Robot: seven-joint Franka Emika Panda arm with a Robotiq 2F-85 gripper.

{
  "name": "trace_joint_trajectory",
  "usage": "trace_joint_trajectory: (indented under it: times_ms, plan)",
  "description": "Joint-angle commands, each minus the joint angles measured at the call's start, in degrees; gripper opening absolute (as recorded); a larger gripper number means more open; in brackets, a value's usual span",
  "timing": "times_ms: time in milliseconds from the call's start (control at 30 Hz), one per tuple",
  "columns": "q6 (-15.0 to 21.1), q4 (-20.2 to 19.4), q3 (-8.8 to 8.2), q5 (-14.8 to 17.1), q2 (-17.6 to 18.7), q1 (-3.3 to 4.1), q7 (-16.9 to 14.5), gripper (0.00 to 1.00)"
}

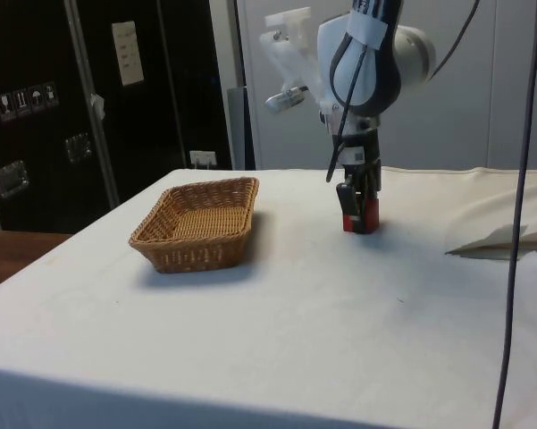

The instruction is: Pick up the cube and place it into the basket.

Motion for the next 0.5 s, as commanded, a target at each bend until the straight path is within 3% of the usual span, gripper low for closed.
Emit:
trace_joint_trajectory:
  times_ms: [0, 300, 400, 433, 467]
  plan:
    - [0.29, -0.11, 0.06, 0.11, -0.06, -0.06, -0.11, 0.00]
    - [-1.89, 0.06, -1.32, -1.55, -2.58, 0.46, 0.52, 0.00]
    - [-3.44, 0.11, -1.72, -2.35, -4.24, 0.46, 0.69, 0.00]
    - [-2.86, 0.06, -0.74, -0.63, -4.01, 0.00, -0.29, 0.00]
    - [-3.84, 0.17, -1.83, -2.58, -4.70, 0.40, 0.74, 0.00]
